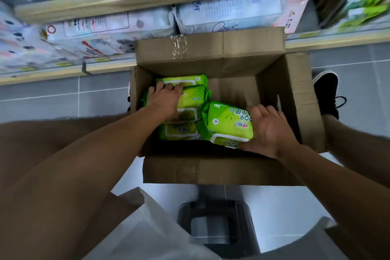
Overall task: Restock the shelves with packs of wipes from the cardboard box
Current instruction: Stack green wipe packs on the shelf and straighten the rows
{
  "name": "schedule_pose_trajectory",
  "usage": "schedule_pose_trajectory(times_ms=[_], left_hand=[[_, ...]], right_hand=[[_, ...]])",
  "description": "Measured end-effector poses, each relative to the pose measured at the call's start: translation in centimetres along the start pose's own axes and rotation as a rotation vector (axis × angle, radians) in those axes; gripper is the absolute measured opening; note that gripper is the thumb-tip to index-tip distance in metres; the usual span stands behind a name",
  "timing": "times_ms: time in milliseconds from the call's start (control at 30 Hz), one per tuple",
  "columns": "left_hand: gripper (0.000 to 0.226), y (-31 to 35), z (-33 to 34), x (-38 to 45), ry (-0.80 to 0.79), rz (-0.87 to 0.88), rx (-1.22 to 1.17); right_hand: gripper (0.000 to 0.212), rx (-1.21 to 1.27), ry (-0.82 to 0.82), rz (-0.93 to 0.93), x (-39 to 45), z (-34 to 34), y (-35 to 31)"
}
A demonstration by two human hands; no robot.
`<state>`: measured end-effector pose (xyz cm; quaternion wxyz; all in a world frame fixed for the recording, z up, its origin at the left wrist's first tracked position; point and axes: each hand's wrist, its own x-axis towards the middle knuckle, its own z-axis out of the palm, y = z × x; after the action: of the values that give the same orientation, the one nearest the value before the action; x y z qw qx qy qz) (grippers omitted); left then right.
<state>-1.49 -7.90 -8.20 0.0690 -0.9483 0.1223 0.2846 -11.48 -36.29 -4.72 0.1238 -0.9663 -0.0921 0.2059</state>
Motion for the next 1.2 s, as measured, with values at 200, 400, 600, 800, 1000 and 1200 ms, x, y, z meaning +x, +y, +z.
schedule_pose_trajectory(times_ms=[200, 400, 600, 800, 1000, 1200], left_hand=[[0.100, -0.4, -1.3, -1.4, 0.035, -0.112, -0.291], [0.088, -2.1, -5.9, -5.2, 0.283, -0.240, -0.626], [0.085, -6.5, -11.6, -10.7, 0.494, -0.279, -0.705], [0.095, -11.6, -15.3, -14.5, 0.628, -0.341, -0.677], [0.097, -17.1, -15.4, -16.6, 0.641, -0.448, -0.687], [0.094, -21.0, -15.3, -16.3, 0.648, -0.513, -0.654]], right_hand=[[0.092, 0.077, 0.162, 0.132, -1.4, -1.4, 0.3], [0.093, 0.174, 0.303, 0.248, -2.6, -4.9, -0.9], [0.086, 0.150, 0.386, 0.248, -1.5, -8.6, -5.5], [0.095, 0.206, 0.472, 0.155, 2.2, -11.5, -11.1], [0.093, 0.096, 0.548, 0.046, 6.8, -15.5, -16.3], [0.092, 0.016, 0.648, -0.045, 12.0, -20.5, -21.8]])
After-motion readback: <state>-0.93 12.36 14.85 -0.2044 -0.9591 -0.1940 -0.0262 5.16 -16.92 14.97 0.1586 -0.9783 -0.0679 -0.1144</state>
